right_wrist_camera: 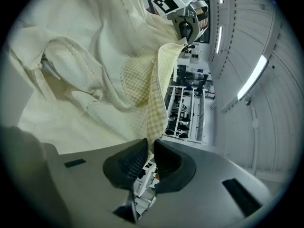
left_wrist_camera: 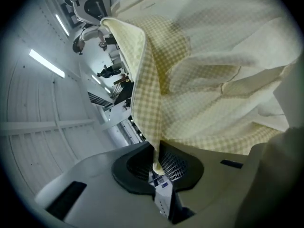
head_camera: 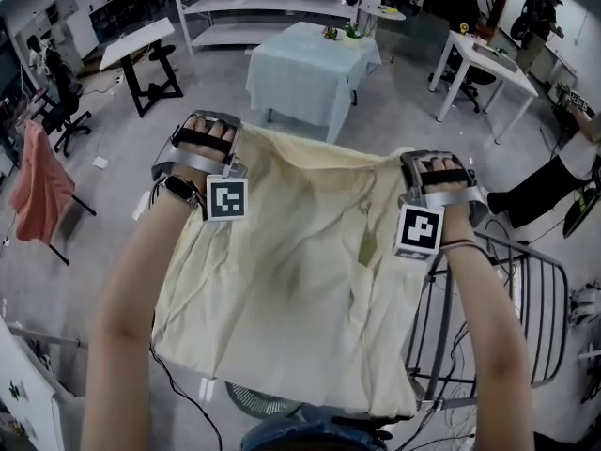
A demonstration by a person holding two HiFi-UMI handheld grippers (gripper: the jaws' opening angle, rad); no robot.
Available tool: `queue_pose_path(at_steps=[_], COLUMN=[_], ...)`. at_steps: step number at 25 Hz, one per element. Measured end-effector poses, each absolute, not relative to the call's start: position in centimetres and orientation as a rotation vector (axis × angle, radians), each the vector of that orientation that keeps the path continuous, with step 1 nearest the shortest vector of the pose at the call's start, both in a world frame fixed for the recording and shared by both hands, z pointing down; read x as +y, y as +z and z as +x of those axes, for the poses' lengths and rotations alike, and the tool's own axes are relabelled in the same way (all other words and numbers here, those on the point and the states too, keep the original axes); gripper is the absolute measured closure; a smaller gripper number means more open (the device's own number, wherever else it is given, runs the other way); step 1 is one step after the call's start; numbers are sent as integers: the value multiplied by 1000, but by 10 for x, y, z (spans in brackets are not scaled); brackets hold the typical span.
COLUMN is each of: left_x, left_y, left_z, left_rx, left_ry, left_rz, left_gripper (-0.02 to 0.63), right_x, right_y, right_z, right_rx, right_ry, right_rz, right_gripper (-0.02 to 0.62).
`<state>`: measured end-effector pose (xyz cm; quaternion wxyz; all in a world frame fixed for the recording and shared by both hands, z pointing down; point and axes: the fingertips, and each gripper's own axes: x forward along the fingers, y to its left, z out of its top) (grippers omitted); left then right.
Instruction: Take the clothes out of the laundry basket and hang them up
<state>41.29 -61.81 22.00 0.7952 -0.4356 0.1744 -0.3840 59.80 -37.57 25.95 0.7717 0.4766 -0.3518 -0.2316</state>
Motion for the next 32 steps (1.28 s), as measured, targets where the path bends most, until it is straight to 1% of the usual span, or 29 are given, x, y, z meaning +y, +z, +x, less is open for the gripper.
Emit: queue_pose_path(at_steps=[12,17,18,19,20,22,23,24,32], left_x=[-645,-648,-648,-649,-650,-652,-652,-651,-619], left_y=[307,334,334,330,323,305,297,289,254], left_z=[437,434,433,432,432,431,430,428,407], left_rx=[292,278,289,316,357,442,470,486,485], left_ry=[-961,-1010,-1009,-1002,-989,-956,-943,-932,-879], left_rz=[-1058,-1165,-1178,-1198,-1223,-1274,-1289,-1297,-1303], left_gripper=[580,573,545,456,380,203,142,127,117], right_x=[-394,-391,-390,-389,-387,-384,-382,-380,-349], right_y=[355,370,369,366,363,354,349,343,299], right_z=[616,612,612,613,615,619,620,620,595], right_rx=[-971,-1021,-1027,-1029,-1025,-1005,-992,-980,-927], right_ry=[-288,-237,-229,-220,-213,-211,-214,-220,-250], right_rz=[1010,1054,1076,1100,1125,1171,1190,1206,1252], right_gripper=[552,557,554,548,499,399,355,337,334])
